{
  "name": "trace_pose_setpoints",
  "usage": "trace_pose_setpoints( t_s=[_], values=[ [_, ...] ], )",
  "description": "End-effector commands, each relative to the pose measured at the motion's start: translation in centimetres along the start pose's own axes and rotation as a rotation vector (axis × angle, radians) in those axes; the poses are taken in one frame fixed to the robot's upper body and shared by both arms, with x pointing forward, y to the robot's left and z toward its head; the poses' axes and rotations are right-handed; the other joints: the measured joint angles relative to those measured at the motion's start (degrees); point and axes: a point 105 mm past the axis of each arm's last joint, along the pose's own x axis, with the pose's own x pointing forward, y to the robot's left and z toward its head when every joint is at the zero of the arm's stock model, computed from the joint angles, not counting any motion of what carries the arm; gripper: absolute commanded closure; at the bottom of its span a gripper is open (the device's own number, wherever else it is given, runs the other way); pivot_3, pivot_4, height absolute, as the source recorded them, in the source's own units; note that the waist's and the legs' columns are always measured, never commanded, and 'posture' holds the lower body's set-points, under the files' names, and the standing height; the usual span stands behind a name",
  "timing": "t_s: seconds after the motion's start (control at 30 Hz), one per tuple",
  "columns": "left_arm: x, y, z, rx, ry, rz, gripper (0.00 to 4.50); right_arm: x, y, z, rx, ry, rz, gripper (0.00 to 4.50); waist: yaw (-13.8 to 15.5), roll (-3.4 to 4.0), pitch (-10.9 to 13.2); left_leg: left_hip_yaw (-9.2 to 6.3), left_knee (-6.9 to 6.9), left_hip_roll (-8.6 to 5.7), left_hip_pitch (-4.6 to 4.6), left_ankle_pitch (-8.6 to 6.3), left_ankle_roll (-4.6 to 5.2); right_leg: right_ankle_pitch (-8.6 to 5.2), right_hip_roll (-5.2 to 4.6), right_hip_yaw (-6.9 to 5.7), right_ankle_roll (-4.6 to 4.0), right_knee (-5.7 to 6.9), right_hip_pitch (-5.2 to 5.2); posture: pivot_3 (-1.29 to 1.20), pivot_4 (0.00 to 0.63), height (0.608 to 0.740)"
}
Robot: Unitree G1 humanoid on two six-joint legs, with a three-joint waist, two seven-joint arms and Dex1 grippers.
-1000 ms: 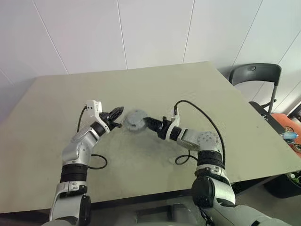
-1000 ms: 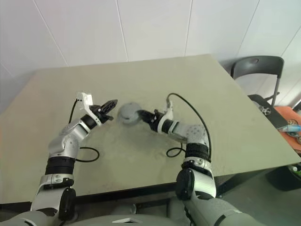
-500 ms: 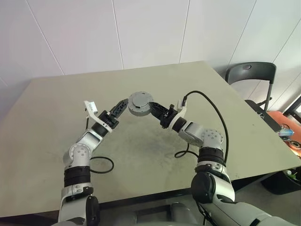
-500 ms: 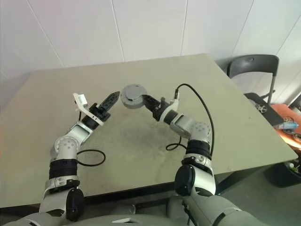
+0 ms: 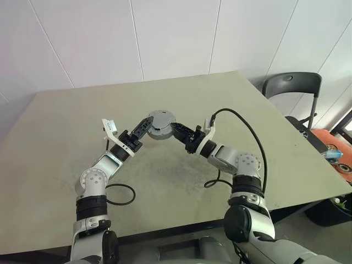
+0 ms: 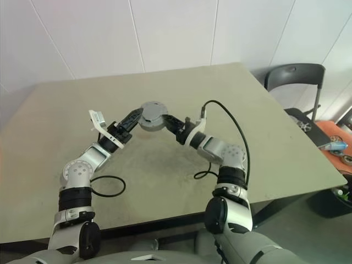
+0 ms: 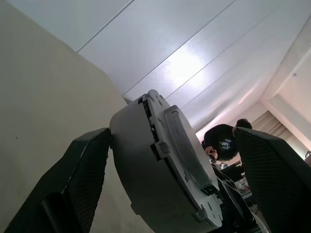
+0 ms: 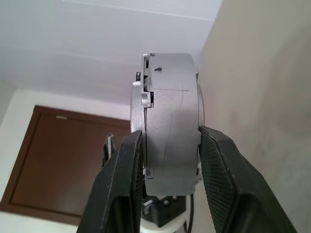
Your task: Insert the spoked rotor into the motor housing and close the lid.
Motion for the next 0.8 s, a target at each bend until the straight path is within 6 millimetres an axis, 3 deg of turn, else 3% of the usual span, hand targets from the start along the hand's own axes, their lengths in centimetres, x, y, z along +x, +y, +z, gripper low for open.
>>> trace_pose_setpoints(
  t_s=[0.03,0.3,0.6,0.8],
  values=[
    [0.6,-0.8,0.2,0.014,0.0,-0.034,0.21,1.2,3.6,-0.9,-0.027,0.04,0.171,3.07,0.0,0.0,0.0,0.0,0.0,0.0,0.0,0.0,0.0,0.0,0.0,0.0,0.0,0.0,0.0,0.0,0.0,0.74],
    [0.5,-0.3,0.7,0.0,-0.026,-0.019,0.21,1.2,3.8,-0.9,-0.033,0.042,0.186,3.07,0.0,0.0,0.0,0.0,0.03,-0.01,0.01,0.01,-0.01,0.0,0.0,0.0,0.0,0.0,0.03,0.0,0.0,0.74],
    [0.2,-1.4,2.4,-0.036,-0.125,-0.088,0.21,1.2,3.3,-0.4,-0.03,0.013,0.164,3.07,0.0,0.0,0.0,-0.01,0.03,0.0,0.02,0.01,-0.01,0.0,0.01,0.0,0.0,0.01,0.02,0.0,0.0,0.74],
    [0.3,-1.2,1.9,-0.046,-0.107,-0.079,0.21,1.1,3.2,0.0,-0.025,-0.012,0.164,3.07,0.0,-0.01,0.0,-0.01,0.04,-0.01,0.01,0.01,-0.01,0.01,0.0,0.0,0.0,0.0,0.03,0.0,0.0,0.74]
  ],
)
